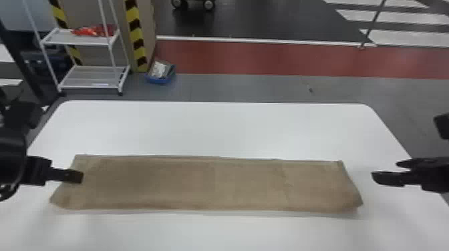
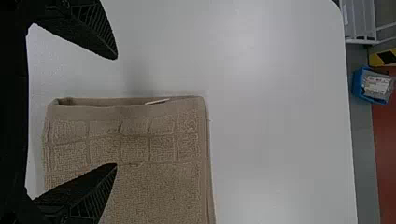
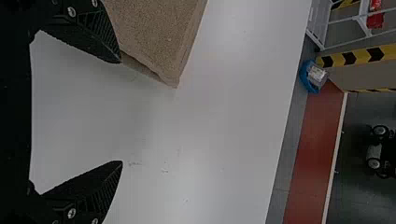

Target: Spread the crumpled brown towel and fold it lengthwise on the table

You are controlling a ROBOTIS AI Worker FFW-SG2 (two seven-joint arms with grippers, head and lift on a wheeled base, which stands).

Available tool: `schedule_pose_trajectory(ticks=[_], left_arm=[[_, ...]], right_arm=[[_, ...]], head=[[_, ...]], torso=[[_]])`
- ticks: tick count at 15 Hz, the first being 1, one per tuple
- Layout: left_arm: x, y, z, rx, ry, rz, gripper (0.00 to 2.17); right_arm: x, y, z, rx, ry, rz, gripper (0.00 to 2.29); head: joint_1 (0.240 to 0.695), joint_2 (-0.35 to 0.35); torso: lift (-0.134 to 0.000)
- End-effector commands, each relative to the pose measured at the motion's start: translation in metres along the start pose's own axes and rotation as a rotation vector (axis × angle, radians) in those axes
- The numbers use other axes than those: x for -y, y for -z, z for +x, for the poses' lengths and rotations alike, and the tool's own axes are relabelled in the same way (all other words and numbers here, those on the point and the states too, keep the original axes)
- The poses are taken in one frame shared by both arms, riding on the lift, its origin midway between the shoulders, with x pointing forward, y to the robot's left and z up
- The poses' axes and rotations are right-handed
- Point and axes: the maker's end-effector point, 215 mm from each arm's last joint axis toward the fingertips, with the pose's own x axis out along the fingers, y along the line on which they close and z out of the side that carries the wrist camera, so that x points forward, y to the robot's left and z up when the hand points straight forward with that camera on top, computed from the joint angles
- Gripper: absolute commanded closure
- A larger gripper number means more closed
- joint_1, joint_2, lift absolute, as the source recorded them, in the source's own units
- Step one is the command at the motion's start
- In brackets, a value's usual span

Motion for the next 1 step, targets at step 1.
schedule_pose_trajectory(ticks=[1], left_arm=[[0.0,0.0002,0.0,-0.001,0.0,-0.001,0.07]], right_arm=[[-0.0019,0.0001,0.0013,-0.001,-0.002,-0.001,0.13]], head=[[0.695,-0.07]], torso=[[-0.123]])
